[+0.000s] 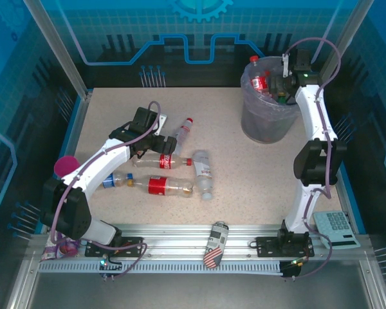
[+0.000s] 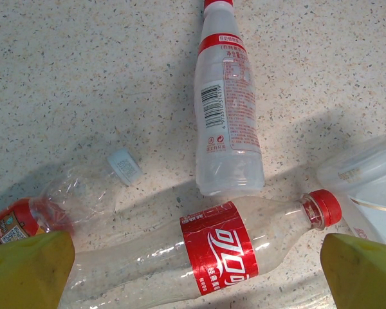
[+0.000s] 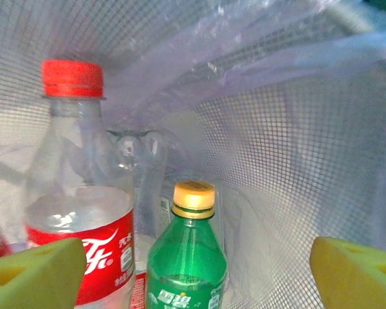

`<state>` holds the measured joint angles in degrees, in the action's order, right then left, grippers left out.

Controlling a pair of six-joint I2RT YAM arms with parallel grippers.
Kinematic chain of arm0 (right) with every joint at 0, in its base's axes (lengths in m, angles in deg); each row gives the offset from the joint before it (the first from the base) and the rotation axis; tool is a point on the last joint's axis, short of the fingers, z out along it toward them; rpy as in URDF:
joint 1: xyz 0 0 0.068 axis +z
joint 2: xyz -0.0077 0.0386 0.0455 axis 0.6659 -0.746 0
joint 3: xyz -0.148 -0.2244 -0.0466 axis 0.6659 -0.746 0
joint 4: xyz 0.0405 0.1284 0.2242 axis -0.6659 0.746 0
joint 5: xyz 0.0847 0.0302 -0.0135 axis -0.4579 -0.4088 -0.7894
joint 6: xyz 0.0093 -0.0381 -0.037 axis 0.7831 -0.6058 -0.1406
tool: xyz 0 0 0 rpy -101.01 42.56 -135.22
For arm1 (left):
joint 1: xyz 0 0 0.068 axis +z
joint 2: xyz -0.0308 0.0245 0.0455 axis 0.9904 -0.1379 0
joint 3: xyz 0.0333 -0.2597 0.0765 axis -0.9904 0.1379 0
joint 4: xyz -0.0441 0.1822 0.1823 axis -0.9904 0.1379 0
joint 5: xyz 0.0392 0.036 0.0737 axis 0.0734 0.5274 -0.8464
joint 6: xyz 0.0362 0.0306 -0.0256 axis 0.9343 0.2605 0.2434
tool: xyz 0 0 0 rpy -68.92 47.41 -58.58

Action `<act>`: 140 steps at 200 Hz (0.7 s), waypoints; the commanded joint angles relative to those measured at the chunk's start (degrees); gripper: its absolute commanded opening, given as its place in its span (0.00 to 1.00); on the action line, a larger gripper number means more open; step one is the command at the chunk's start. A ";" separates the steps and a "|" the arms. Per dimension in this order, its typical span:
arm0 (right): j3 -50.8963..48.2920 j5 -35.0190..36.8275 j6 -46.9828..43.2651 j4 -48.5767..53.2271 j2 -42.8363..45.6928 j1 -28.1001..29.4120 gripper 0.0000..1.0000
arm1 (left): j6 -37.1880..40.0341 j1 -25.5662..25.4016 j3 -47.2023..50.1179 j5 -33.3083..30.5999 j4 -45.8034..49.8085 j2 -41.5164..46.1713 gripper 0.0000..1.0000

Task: Put the plastic bottles in the bin

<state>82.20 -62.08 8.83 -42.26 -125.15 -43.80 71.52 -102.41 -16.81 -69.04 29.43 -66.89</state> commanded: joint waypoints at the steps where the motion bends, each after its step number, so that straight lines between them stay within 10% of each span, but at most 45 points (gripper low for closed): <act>1: 2.54 -2.34 1.21 0.38 6.34 0.00 0.91 | 0.61 -0.49 -1.50 -0.26 1.09 0.01 0.99; 67: -3.31 -2.34 1.45 -3.25 19.03 5.58 0.89 | 0.61 -0.58 -1.50 -0.33 1.09 -0.71 0.99; 140: -23.97 3.93 3.36 -4.47 32.35 26.82 0.87 | 0.65 -0.58 -1.50 -0.35 1.26 -1.42 0.99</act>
<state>65.30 -61.29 9.86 -46.76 -95.38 -23.82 71.52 -102.50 -16.81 -69.04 29.43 -67.44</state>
